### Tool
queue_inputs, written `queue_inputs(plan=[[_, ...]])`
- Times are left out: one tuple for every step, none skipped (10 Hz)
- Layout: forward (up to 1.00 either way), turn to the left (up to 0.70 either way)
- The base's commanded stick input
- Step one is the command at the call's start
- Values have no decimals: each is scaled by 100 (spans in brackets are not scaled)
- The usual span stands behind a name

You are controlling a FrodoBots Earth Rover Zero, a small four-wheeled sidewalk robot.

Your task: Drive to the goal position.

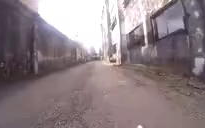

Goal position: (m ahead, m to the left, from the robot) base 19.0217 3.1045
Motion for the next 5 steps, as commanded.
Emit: queue_inputs(plan=[[70, 0], [70, 0], [70, 0], [70, 0], [70, 0]])
